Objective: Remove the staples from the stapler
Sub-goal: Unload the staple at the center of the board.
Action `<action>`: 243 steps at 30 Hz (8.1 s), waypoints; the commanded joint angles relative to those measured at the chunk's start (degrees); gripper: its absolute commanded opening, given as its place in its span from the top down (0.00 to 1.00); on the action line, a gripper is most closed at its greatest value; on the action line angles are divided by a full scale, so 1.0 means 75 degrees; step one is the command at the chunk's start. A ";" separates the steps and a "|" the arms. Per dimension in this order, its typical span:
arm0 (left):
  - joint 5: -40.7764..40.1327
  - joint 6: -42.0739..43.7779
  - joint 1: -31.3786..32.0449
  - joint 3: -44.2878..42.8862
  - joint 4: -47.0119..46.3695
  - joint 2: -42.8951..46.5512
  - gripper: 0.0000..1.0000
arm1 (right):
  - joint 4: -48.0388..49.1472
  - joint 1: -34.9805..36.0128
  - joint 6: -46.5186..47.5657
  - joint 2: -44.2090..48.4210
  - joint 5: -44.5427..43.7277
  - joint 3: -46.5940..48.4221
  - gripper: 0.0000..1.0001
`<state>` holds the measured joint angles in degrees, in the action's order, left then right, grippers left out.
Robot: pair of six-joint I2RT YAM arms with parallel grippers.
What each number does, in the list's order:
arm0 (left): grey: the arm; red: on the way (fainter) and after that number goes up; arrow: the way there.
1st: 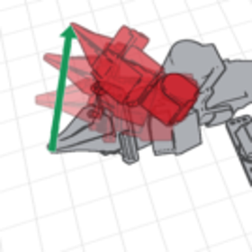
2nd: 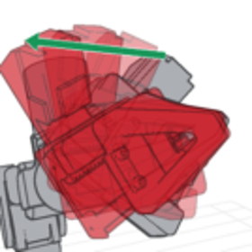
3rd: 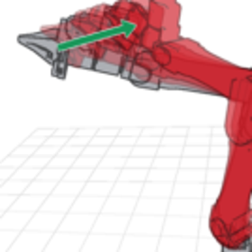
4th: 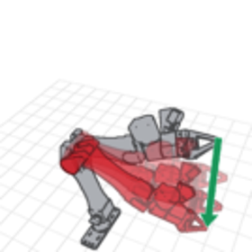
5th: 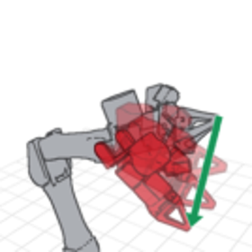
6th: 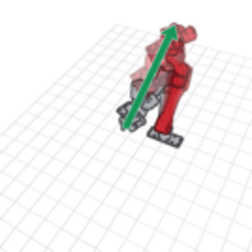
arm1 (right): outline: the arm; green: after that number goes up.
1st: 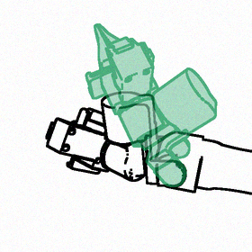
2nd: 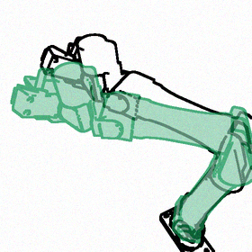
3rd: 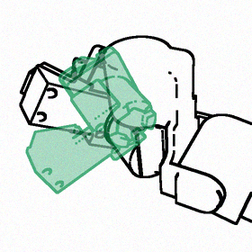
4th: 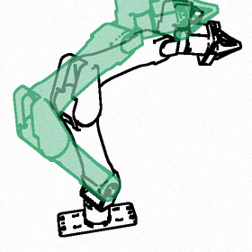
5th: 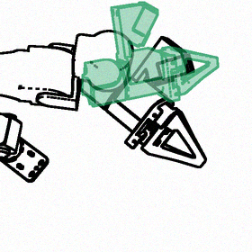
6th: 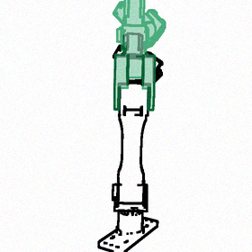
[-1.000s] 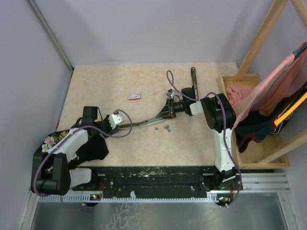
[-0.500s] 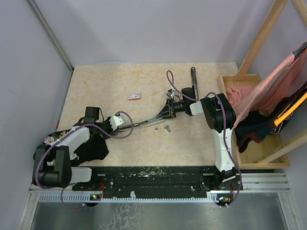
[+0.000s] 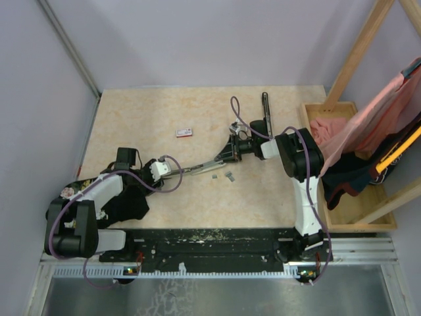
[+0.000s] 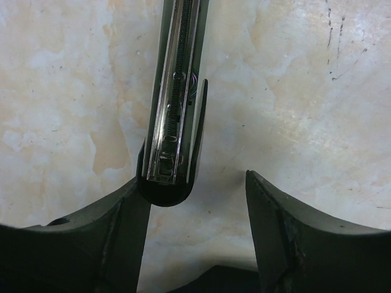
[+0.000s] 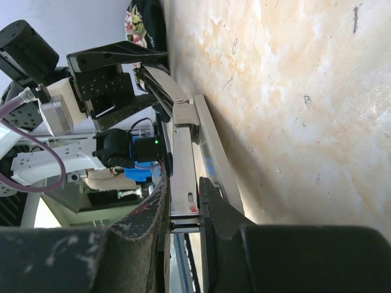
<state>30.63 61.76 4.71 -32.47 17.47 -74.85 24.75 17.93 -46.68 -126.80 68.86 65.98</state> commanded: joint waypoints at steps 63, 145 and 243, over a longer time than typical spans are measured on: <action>0.0212 -0.2904 -0.0171 -0.1234 -0.0870 0.0939 0.25 | 0.1208 0.0040 -0.0233 0.1403 0.0460 -0.0137 1.00; 0.4785 -0.3734 0.1626 -0.5168 0.3231 -0.2705 0.18 | 0.9870 0.0342 -0.6455 0.1372 0.2243 -0.0001 1.00; 0.2817 -0.5854 0.2339 -0.5245 0.2416 -0.2460 1.00 | 0.9871 0.0269 -0.6527 0.1035 0.3199 0.0188 0.60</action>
<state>51.09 18.02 23.68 -71.57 44.75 -95.09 89.17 18.72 -92.84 -121.47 89.65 65.71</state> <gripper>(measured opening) 0.452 0.379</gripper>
